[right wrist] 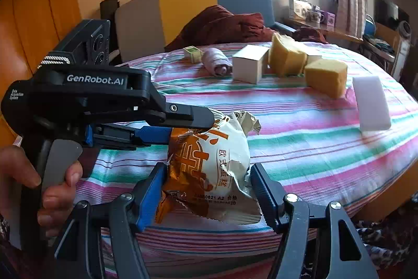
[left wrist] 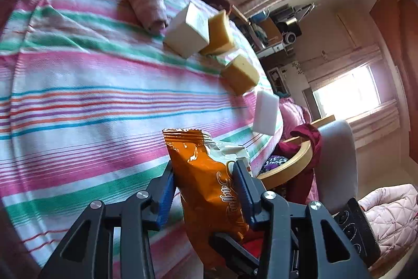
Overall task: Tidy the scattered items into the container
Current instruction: 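Carry the orange snack bag over the gold tray with the right tool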
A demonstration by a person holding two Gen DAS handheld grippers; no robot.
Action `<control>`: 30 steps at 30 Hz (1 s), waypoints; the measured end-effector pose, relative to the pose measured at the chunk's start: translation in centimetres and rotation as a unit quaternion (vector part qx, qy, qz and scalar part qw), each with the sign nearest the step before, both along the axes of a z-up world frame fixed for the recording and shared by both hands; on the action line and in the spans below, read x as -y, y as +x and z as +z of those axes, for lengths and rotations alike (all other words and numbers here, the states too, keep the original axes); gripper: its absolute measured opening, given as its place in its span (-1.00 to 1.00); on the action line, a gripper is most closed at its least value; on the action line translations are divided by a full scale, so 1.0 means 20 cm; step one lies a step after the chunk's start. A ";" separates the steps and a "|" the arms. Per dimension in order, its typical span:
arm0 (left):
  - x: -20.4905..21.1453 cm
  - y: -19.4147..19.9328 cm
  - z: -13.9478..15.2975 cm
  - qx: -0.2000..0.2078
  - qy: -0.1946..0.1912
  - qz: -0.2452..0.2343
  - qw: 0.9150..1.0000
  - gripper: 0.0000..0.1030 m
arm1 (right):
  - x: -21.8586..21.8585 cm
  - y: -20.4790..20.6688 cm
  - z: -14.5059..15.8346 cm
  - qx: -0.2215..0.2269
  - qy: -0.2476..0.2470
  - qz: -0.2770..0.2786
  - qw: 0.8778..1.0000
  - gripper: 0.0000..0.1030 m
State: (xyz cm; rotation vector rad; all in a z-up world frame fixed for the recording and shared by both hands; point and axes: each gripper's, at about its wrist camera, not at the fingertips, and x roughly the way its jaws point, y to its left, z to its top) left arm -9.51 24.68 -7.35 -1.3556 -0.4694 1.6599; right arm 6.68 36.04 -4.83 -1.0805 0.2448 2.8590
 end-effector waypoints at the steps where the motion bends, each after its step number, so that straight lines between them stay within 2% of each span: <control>1: 0.03 0.00 0.03 -0.002 0.005 0.005 1.000 -0.17 | 0.01 0.00 0.01 -0.003 0.000 0.003 1.000 0.29; 8: 0.37 -0.01 0.27 -0.037 0.037 0.061 0.997 -0.19 | 0.18 -0.05 0.23 -0.047 0.020 0.057 0.997 0.29; 11: 0.59 0.00 0.35 -0.060 0.029 0.092 0.994 -0.22 | 0.29 -0.11 0.31 -0.065 0.018 0.098 0.993 0.24; 14: 0.79 0.01 0.37 -0.070 0.021 0.132 0.989 -0.22 | 0.43 -0.19 0.36 -0.070 0.020 0.145 0.987 0.21; 19: 1.16 -0.02 0.32 -0.057 -0.008 0.198 0.978 -0.22 | 0.77 -0.34 0.34 -0.056 0.021 0.223 0.973 0.21; 21: 1.26 -0.05 0.28 -0.048 -0.057 0.201 0.977 -0.22 | 0.90 -0.40 0.31 -0.042 0.013 0.254 0.966 0.23; 23: 1.35 -0.07 0.24 -0.023 -0.090 0.211 0.973 -0.22 | 1.03 -0.46 0.25 -0.008 0.001 0.283 0.959 0.26; 25: 1.44 -0.08 0.24 -0.010 -0.085 0.214 0.973 -0.22 | 1.11 -0.49 0.21 0.008 0.002 0.292 0.956 0.30; 27: 1.51 -0.09 0.27 -0.020 -0.079 0.224 0.971 -0.21 | 1.13 -0.47 0.20 0.006 0.007 0.287 0.958 0.38; 30: 1.56 -0.11 0.29 -0.028 -0.064 0.241 0.968 -0.21 | 1.08 -0.45 0.20 0.001 -0.018 0.267 0.963 0.43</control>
